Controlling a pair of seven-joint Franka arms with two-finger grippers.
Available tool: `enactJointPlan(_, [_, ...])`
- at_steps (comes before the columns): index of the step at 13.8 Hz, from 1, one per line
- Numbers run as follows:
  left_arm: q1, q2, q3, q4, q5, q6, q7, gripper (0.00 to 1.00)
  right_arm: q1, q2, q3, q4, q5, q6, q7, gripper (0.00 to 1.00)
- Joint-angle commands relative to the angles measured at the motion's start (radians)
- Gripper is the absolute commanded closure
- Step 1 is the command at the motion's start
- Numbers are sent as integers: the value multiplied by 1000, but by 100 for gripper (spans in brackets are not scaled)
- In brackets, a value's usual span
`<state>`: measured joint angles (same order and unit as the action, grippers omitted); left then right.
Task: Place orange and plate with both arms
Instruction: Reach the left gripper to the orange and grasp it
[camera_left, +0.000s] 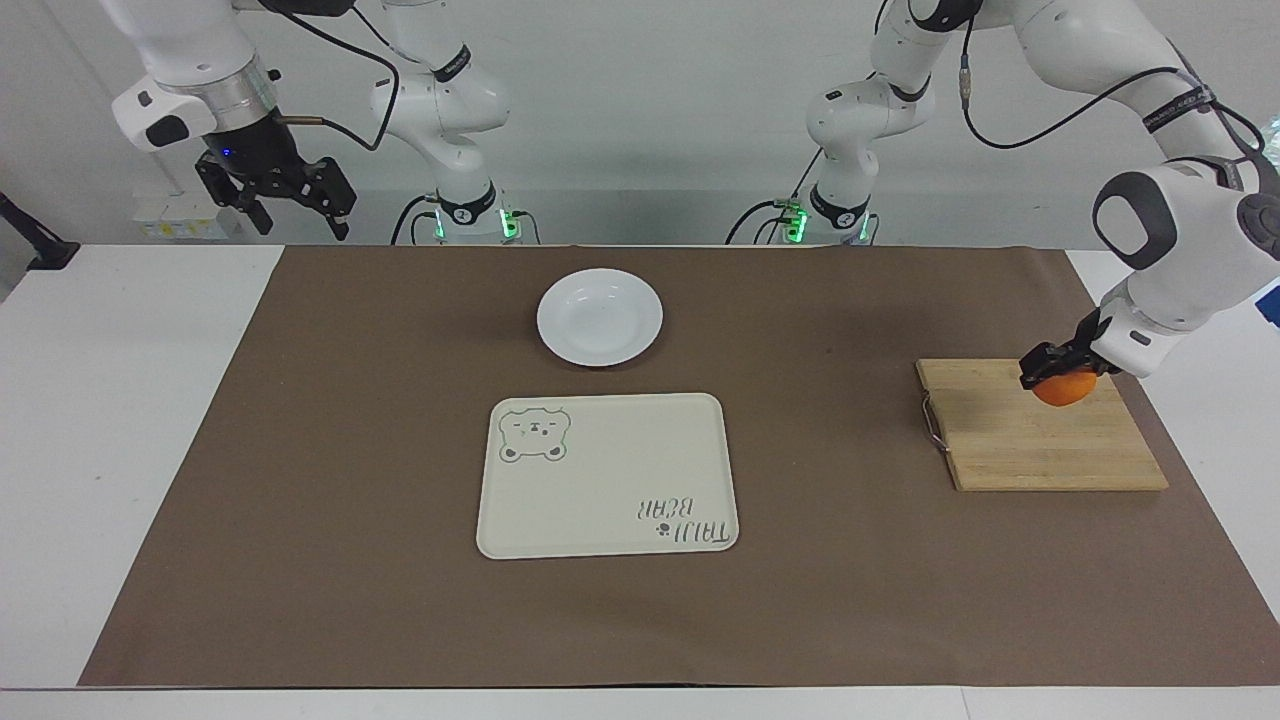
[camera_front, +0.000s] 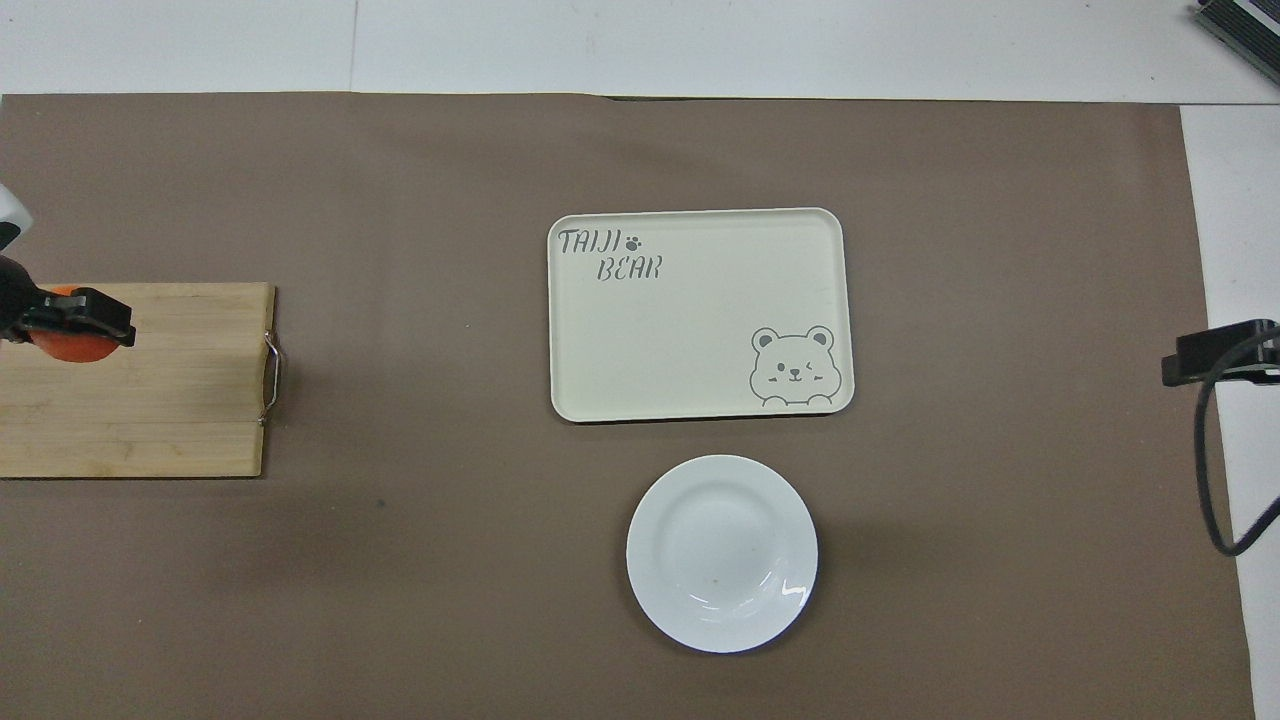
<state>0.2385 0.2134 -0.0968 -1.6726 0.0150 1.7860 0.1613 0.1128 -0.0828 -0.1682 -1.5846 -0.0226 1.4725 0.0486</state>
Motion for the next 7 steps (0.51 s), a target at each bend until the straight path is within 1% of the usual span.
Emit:
enactJointPlan(1, [-48,-63,3,44,16,-77,-8,100,-12,-22,10,-23,21,-1,19,0])
enactJointPlan(4, [-84,-103,-4,45,13,-103,-9,100,-12,-22,9,-21,23,-1,17,0])
enactJointPlan(6, [-106,-124,-4,44,13,-108,-43,100,-13,-22,9,-21,23,-3,16,0])
enactJointPlan(7, [-117,-132,-4,42,13,-132,-67,100,-13,-22,9,-21,23,-3,16,0])
